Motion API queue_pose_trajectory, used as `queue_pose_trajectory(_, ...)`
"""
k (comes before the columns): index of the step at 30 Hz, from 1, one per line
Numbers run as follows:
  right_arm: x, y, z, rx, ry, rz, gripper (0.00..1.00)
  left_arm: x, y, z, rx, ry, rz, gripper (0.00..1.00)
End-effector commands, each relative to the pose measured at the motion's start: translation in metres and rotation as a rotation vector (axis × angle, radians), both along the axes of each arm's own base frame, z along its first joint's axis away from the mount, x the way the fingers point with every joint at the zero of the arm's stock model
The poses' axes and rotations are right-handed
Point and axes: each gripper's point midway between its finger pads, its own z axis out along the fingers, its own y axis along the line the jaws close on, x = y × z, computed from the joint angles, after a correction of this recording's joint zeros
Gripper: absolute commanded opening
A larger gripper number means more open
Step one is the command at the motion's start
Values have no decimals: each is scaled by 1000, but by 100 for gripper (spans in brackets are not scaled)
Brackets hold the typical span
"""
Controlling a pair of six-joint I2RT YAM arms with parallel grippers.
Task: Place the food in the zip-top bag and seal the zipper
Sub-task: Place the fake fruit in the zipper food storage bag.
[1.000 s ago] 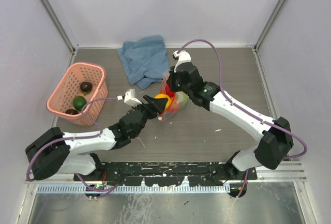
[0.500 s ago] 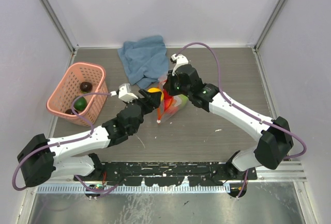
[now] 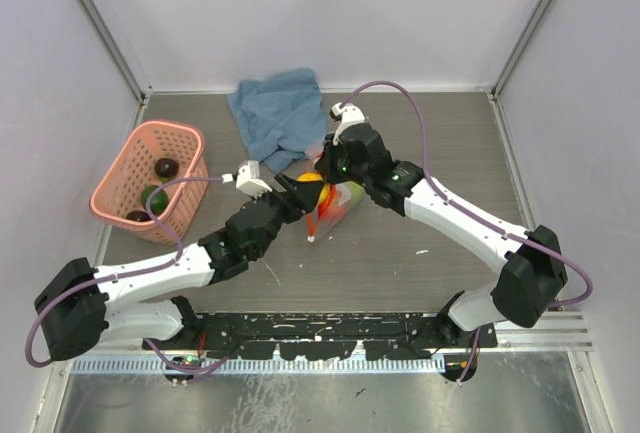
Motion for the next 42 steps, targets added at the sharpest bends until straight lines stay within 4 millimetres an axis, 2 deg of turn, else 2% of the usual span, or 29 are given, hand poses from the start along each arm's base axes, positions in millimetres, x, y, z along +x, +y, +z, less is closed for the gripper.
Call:
queue_pose_trajectory(1, 5, 14, 47, 107, -84, 30, 0, 7, -13, 18, -69, -27, 1, 0)
queue_pose_trajectory(4, 3, 16, 47, 105, -77, 46, 1, 13, -16, 11, -43, -14, 21, 0)
queue_pose_trajectory(7, 0, 16, 45, 101, -66, 61, 1, 22, -7, 0, 3, 1, 95, 0)
queue_pose_trajectory(11, -6, 17, 40, 89, -41, 82, 1, 31, 6, 6, 54, -35, 177, 0)
queue_pose_trajectory(17, -18, 21, 45, 127, -16, 130, 1, 41, 24, 19, 163, -73, 275, 4)
queue_pose_trajectory(21, -25, 24, 52, 160, -9, 157, 0, 42, 26, 20, 198, -80, 280, 7)
queue_pose_trajectory(23, -23, 24, 52, 158, -13, 148, 1, 40, 21, 22, 194, -83, 253, 14)
queue_pose_trajectory(24, -22, 23, 52, 157, -17, 140, 1, 43, 15, 10, 221, -68, 238, 19)
queue_pose_trajectory(27, -18, 20, 53, 154, -29, 113, 1, 41, 8, 3, 233, -57, 202, 37)
queue_pose_trajectory(30, -13, 14, 54, 146, -45, 78, 1, 37, 6, 3, 234, -54, 174, 54)
queue_pose_trajectory(33, -7, 7, 54, 136, -57, 44, 1, 31, 7, 8, 244, -55, 142, 67)
queue_pose_trajectory(35, -3, 3, 53, 132, -61, 25, 1, 27, 9, 15, 241, -63, 124, 73)
queue_pose_trajectory(42, 3, 0, 49, 137, -56, 8, 1, 13, 7, 22, 232, -78, 42, 89)
